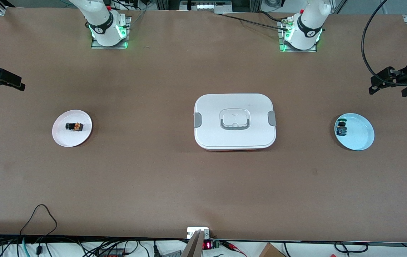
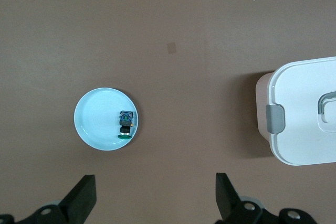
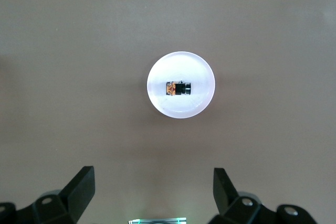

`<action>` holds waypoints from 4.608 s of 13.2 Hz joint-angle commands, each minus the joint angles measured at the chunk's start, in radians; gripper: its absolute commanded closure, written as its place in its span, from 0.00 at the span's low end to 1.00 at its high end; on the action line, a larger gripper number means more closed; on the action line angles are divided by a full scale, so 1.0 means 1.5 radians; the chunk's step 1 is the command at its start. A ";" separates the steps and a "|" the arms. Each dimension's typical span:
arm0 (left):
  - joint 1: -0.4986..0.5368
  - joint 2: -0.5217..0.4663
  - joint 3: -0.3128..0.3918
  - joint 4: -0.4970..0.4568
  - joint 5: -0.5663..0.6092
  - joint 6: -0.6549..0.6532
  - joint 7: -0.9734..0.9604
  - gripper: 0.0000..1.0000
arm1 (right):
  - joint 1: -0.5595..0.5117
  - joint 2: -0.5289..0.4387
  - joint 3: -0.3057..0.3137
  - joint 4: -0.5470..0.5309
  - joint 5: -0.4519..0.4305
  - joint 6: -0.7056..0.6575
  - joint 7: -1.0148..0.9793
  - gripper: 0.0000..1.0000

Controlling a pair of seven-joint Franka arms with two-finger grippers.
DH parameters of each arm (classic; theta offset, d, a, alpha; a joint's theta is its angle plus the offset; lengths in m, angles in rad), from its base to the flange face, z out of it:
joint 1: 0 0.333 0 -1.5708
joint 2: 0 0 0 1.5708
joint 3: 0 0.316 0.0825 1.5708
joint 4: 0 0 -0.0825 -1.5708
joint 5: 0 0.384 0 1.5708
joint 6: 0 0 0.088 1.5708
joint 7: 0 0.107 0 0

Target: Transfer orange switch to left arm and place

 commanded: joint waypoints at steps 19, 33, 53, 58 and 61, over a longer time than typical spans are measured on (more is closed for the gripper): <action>0.003 0.006 -0.005 0.020 0.010 -0.012 -0.002 0.00 | -0.006 0.080 0.006 0.002 0.011 0.036 -0.005 0.00; 0.003 0.006 -0.005 0.020 0.010 -0.012 0.000 0.00 | -0.041 0.137 0.002 -0.157 0.001 0.310 -0.010 0.00; 0.003 0.006 -0.005 0.020 0.008 -0.013 0.001 0.00 | -0.042 0.200 0.002 -0.362 -0.059 0.553 -0.021 0.00; 0.003 0.006 -0.005 0.020 0.008 -0.012 0.000 0.00 | -0.039 0.232 0.003 -0.363 -0.061 0.591 -0.028 0.00; 0.003 0.006 -0.005 0.020 0.008 -0.012 0.000 0.00 | -0.040 0.244 0.003 -0.363 -0.060 0.593 -0.028 0.00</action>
